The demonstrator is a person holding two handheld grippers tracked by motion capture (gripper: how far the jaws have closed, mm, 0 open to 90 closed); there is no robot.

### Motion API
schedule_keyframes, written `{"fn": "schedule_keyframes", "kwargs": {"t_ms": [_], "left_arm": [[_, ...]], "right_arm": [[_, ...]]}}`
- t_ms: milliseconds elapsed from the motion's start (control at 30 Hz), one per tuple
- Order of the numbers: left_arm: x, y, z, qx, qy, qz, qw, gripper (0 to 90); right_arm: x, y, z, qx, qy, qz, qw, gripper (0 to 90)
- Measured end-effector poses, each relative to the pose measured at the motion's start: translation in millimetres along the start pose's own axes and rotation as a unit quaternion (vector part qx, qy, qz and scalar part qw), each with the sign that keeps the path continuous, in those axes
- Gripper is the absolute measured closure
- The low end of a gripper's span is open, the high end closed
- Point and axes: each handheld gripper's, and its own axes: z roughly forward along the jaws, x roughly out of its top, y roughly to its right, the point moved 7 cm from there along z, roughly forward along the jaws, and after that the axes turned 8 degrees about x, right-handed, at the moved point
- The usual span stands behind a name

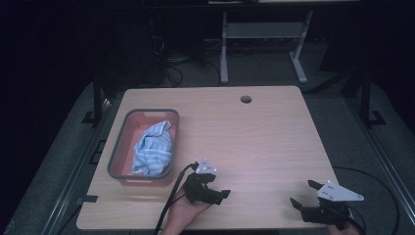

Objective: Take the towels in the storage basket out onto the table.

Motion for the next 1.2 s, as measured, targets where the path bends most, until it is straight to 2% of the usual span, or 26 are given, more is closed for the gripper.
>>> {"fn": "schedule_keyframes", "kwargs": {"t_ms": [233, 300, 367, 433, 533, 633, 667, 733, 867, 933, 1067, 1200], "left_arm": [[2.4, -3.5, -0.4, -0.003, -0.002, -0.003, 1.0, 24.5], [4.0, -3.8, -2.1, -0.006, 0.003, -0.013, 0.9999, 24.5], [4.8, -5.1, -3.9, -0.006, 0.002, -0.012, 0.9999, 24.5], [6.4, -5.3, -5.6, -0.014, 0.002, -0.023, 0.9996, 24.5], [8.8, -6.3, -9.2, -0.013, 0.004, -0.026, 0.9996, 24.6], [11.5, -7.0, -11.2, -0.009, 0.001, -0.022, 0.9997, 24.5], [12.5, -7.4, -12.2, -0.009, -0.003, -0.017, 0.9998, 24.4], [17.0, -5.7, -14.1, -0.013, -0.001, -0.022, 0.9997, 24.2], [26.8, -3.9, -20.4, -0.013, 0.0, -0.01, 0.9999, 23.9], [32.4, -4.1, -24.0, -0.016, 0.006, -0.014, 0.9998, 23.7], [40.9, -8.1, -29.4, -0.025, -0.004, -0.01, 0.9996, 24.1], [53.9, -11.5, -36.5, -0.02, -0.003, -0.002, 0.9998, 24.1]], "right_arm": [[1.2, -1.5, 2.5, 0.002, -0.002, -0.001, 1.0, 13.6], [1.0, -2.7, 2.2, 0.003, -0.004, 0.001, 1.0, 13.6], [1.5, -2.5, 2.0, 0.002, -0.002, -0.004, 1.0, 13.6], [1.9, -3.1, 1.5, 0.002, 0.0, -0.004, 1.0, 13.6], [2.4, -3.1, 0.7, 0.001, 0.001, -0.004, 1.0, 13.6], [1.8, -3.0, 0.6, 0.0, 0.0, 0.001, 1.0, 13.6], [1.9, -1.7, 0.5, -0.002, 0.001, -0.004, 1.0, 13.6], [1.9, -1.3, 0.2, -0.002, 0.001, -0.002, 1.0, 13.6], [1.7, -0.5, -1.1, -0.005, 0.003, 0.004, 1.0, 13.6], [1.7, 0.9, -2.1, -0.009, 0.006, 0.0, 0.9999, 13.6], [1.5, 2.3, -2.2, -0.009, 0.006, 0.003, 0.9999, 13.6], [2.4, 2.6, -1.3, -0.009, 0.006, 0.001, 0.9999, 13.6]]}}
